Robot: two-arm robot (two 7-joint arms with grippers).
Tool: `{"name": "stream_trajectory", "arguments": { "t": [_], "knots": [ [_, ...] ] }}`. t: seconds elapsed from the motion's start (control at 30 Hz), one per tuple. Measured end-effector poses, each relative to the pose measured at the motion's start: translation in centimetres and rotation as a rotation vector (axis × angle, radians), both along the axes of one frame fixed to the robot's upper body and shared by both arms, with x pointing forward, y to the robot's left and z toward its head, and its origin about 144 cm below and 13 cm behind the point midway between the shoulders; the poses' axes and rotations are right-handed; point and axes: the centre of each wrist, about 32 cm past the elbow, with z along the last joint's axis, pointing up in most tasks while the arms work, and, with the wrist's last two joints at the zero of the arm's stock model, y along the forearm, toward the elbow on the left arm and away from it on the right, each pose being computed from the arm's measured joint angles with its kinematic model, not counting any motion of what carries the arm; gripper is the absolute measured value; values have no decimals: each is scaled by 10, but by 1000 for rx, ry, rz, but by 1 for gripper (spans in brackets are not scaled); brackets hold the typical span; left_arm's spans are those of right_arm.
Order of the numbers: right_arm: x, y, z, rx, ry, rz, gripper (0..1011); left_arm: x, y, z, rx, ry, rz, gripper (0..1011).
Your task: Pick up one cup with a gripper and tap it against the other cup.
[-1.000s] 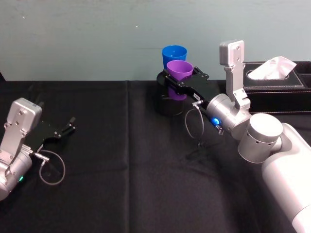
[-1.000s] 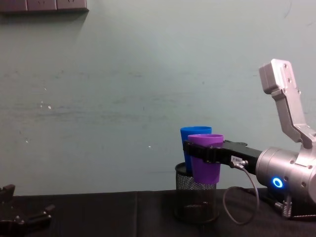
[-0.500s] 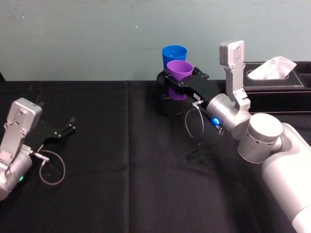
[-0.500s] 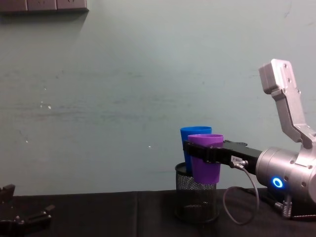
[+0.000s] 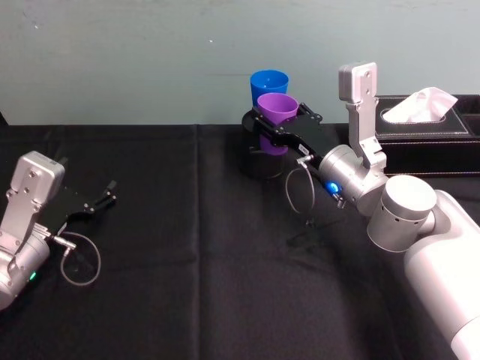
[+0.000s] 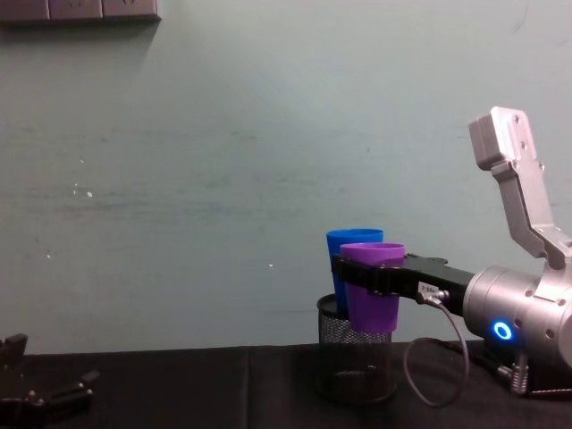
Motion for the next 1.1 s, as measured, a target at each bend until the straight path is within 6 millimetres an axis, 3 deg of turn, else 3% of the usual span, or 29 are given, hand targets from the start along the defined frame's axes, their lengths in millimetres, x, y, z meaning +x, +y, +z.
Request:
{"name": "stream_trajectory", "arguments": {
  "t": [1.1],
  "knots": [
    [0,0,0,0,0,0,743,0,0,0,0,0,0,1000]
  ]
}}
